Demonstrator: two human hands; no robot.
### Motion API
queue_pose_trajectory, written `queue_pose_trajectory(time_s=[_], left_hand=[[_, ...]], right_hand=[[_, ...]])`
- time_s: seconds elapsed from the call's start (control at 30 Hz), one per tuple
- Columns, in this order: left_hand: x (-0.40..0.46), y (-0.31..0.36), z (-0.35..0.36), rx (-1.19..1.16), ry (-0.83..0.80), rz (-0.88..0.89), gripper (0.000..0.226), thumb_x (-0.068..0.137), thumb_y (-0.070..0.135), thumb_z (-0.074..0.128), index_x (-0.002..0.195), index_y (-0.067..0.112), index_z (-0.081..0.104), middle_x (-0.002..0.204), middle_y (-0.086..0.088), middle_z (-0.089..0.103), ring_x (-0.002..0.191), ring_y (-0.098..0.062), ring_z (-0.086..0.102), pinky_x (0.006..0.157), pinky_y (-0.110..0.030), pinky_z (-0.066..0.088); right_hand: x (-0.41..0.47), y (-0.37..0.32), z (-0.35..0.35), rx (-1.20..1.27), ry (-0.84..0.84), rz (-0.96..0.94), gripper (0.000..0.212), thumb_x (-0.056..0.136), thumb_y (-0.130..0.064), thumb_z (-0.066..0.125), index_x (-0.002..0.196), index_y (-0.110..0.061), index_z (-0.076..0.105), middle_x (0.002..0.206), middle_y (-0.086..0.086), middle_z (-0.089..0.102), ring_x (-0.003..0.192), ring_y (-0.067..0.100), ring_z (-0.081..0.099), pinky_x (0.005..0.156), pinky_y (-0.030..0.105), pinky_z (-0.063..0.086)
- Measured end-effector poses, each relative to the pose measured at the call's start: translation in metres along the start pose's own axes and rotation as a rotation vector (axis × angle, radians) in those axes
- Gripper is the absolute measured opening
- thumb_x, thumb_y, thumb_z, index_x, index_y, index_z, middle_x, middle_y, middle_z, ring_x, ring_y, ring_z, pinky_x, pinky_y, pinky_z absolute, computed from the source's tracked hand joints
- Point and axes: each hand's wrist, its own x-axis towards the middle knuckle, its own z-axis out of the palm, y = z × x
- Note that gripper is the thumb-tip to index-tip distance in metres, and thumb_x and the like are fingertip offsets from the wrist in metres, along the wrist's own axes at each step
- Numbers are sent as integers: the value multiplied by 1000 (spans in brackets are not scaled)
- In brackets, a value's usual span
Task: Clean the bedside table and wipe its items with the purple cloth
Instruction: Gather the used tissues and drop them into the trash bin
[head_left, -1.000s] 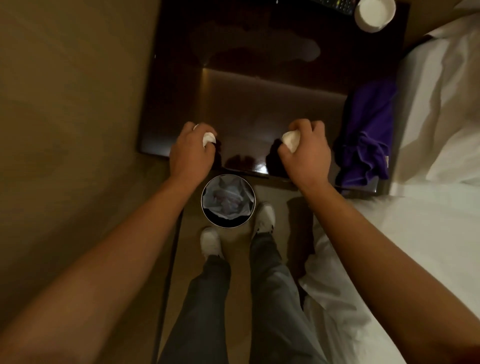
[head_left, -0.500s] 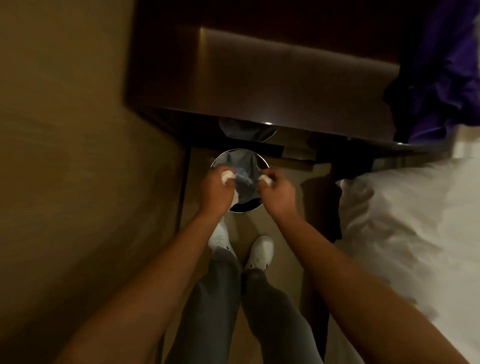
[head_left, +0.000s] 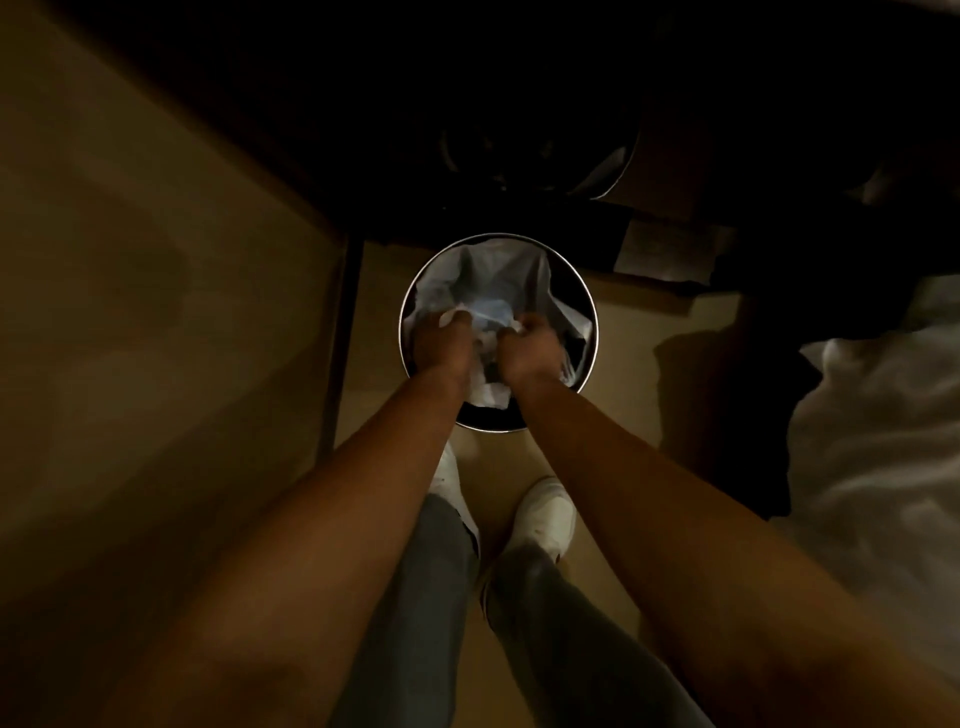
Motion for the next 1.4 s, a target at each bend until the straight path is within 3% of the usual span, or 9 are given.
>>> queue_pose_trajectory(time_s=[0.17, 0.4, 0.57, 0.63, 0.77, 0.97, 1.1, 1.2, 1.4], left_hand=[[17, -4, 3, -156, -50, -191, 41, 100, 33, 52, 131, 9, 62, 135, -21, 61, 121, -38, 59, 103, -50, 49], [7, 0, -2, -214, -58, -183, 44, 95, 38, 50, 124, 10, 68, 127, -18, 67, 115, -37, 63, 102, -49, 50], [-10, 21, -10, -236, -67, -183, 77, 69, 62, 45, 127, 14, 64, 128, -18, 66, 118, -37, 62, 104, -50, 49], [-20, 31, -19, -251, -91, -187, 72, 72, 61, 50, 124, 14, 66, 126, -18, 67, 116, -38, 64, 102, -51, 51], [-51, 56, -44, -243, -111, -136, 26, 92, 37, 57, 103, 17, 70, 119, -17, 69, 110, -37, 66, 97, -53, 55], [-144, 90, -93, -173, -82, 29, 17, 97, 15, 52, 106, 14, 67, 118, -19, 67, 113, -38, 64, 99, -54, 52], [-210, 118, -127, -136, -48, 185, 16, 98, 16, 52, 99, 25, 65, 92, 4, 66, 98, -32, 69, 87, -51, 59], [-253, 146, -148, -125, -43, 316, 18, 99, 19, 52, 99, 30, 66, 101, -3, 69, 98, -28, 69, 86, -48, 59], [-325, 225, -185, -9, 26, 655, 16, 100, 25, 57, 111, 28, 68, 123, 0, 58, 87, 11, 58, 73, -6, 47]], right_hand=[[19, 4, 15, -7, -16, 50, 44, 100, -25, 57, 141, -9, 54, 143, 20, 58, 132, 37, 54, 109, 39, 43], [21, 0, 9, 30, -39, 57, 46, 101, -27, 54, 144, -11, 53, 144, 22, 57, 133, 40, 53, 111, 42, 43], [3, -8, -6, 31, -39, 44, 52, 101, -33, 54, 150, -16, 49, 144, 18, 58, 133, 37, 54, 108, 38, 44], [-11, -13, -19, -13, -58, 8, 53, 100, -32, 55, 151, -16, 48, 144, 18, 58, 133, 36, 54, 110, 40, 44], [-45, -36, -53, -134, -113, -65, 45, 98, -27, 59, 139, -8, 58, 135, 17, 65, 128, 35, 57, 105, 35, 46], [-135, -72, -115, -269, -154, -246, 49, 91, -22, 71, 137, -13, 59, 132, 10, 67, 121, 29, 62, 88, 25, 42], [-201, -99, -156, -263, -110, -390, 46, 90, -19, 71, 135, -14, 61, 133, 9, 66, 113, 26, 66, 85, 22, 43], [-247, -118, -190, -232, -30, -474, 41, 91, -20, 71, 131, -16, 63, 129, 6, 66, 100, 19, 67, 84, 26, 48], [-322, -168, -267, -204, 77, -657, 37, 91, -22, 69, 128, -19, 65, 121, 3, 66, 91, 13, 65, 88, 35, 55]])
